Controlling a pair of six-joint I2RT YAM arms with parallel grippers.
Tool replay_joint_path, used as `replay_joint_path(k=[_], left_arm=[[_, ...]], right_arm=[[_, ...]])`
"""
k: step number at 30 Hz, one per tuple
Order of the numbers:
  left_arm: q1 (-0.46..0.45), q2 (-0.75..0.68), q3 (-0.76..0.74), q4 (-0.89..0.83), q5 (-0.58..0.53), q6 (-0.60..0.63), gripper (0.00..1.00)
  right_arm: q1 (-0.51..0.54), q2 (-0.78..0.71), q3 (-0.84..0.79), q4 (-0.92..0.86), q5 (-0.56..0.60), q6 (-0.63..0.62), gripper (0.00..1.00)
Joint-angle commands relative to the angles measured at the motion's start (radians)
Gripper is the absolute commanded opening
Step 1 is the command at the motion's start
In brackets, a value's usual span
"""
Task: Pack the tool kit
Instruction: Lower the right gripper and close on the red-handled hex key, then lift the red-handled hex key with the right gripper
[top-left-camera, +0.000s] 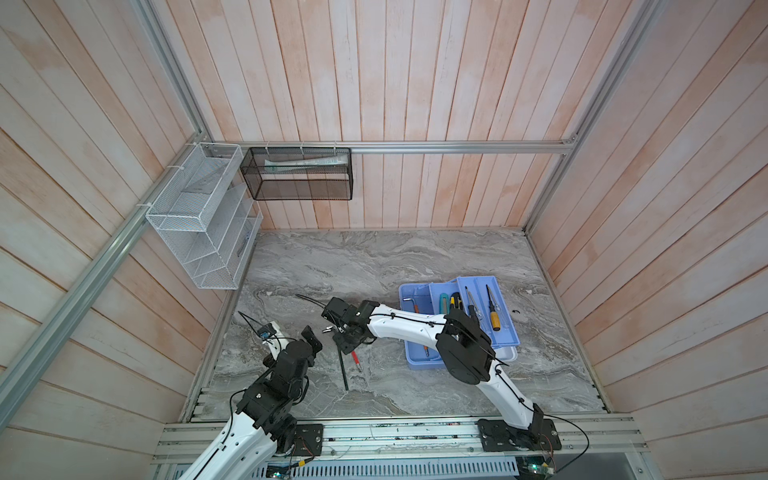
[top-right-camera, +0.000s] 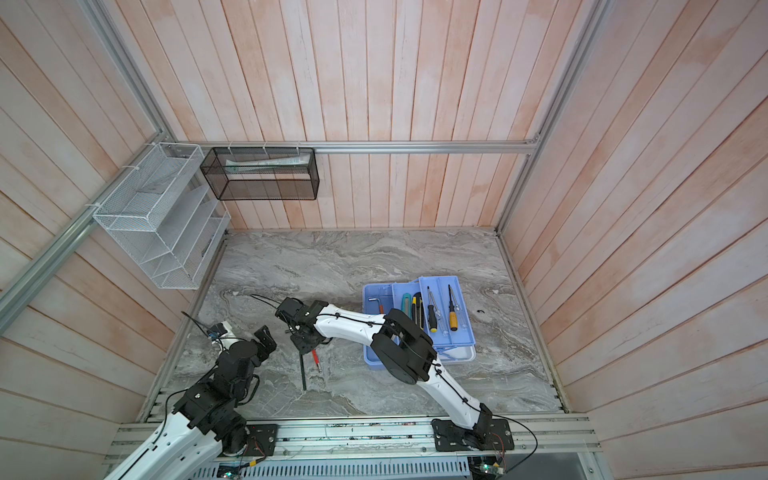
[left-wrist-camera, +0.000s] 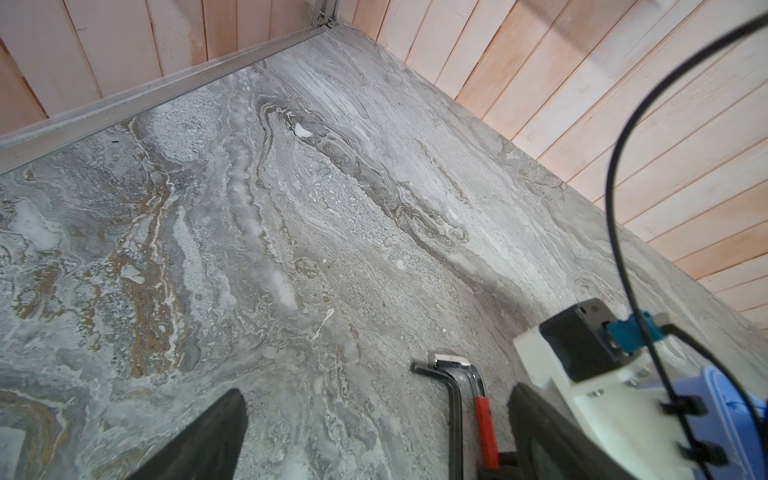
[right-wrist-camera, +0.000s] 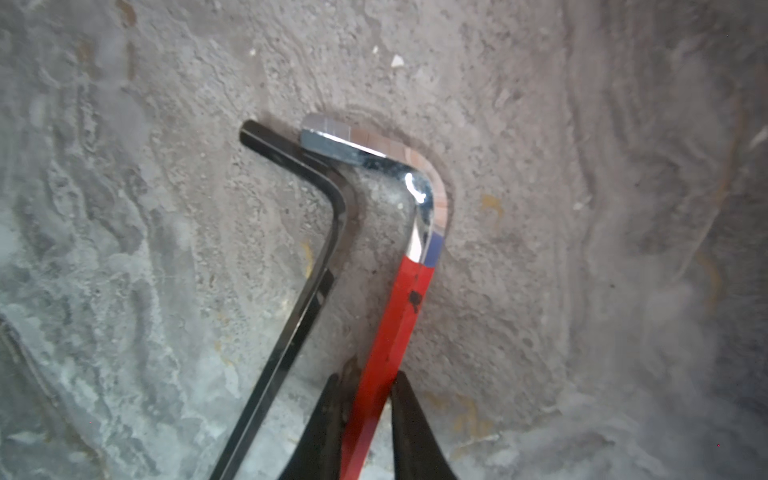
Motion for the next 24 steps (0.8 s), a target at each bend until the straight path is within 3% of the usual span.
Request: replay_joint_path(k=[1, 14, 24], left_arm=[[0.003, -0.011, -0.008, -0.016, -0.012, -0.004, 1.0], [0.004, -0.011, -0.01, -0.01, -0.003, 0.007, 1.0], [0.004, -0.002, -0.012, 0.017, 0.017, 0.034, 1.0]], right_arm=[[-0.008, 0.004, -0.019, -0.071, 0.052, -0.02, 0.22], [-0.01, 0.085, 0.075, -0.077, 0.052, 0.018, 0.25], [-0.03, 0.038, 0.046, -0.031, 0.09, 0.079, 0.07]])
